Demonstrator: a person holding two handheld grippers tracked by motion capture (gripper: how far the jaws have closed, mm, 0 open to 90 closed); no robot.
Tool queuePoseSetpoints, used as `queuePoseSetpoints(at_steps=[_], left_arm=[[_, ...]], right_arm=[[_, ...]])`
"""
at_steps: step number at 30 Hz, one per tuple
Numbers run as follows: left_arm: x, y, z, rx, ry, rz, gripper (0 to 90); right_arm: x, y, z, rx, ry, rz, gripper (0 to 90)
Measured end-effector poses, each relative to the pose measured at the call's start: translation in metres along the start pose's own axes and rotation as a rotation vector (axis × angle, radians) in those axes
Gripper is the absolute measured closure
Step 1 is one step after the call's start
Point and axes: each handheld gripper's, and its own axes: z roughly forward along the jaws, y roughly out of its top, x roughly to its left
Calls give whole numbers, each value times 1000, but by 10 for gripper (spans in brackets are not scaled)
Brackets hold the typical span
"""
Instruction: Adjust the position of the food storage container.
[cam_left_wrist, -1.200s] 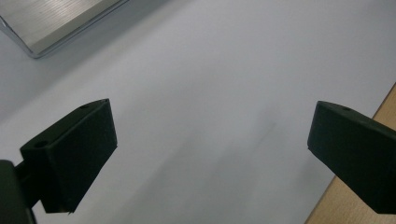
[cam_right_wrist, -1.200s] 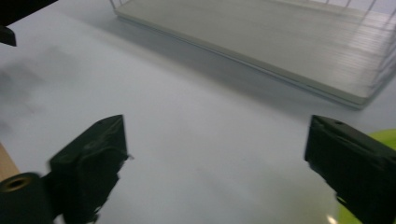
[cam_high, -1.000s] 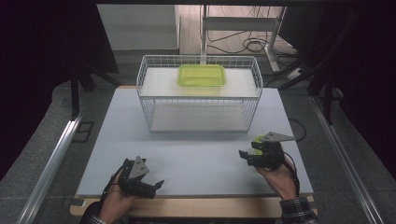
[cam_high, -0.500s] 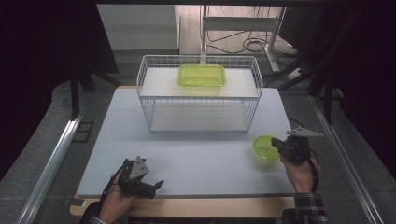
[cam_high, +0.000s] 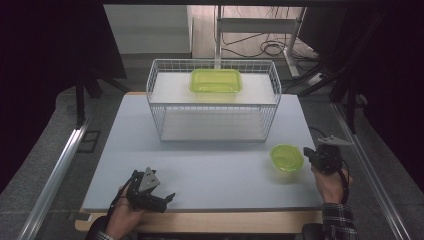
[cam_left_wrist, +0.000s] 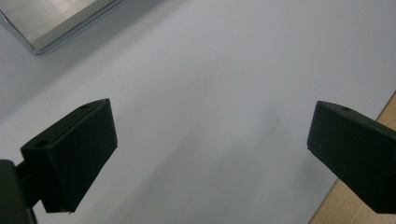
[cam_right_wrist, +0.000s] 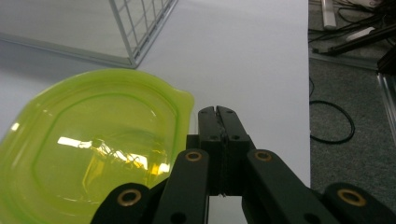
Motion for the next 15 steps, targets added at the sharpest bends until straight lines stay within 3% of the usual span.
queuePoseSetpoints(at_steps=[15], left_arm=[[-1,0,1,9,3,4,13]], right_arm=[[11,-2,11,48,27,-27,897]])
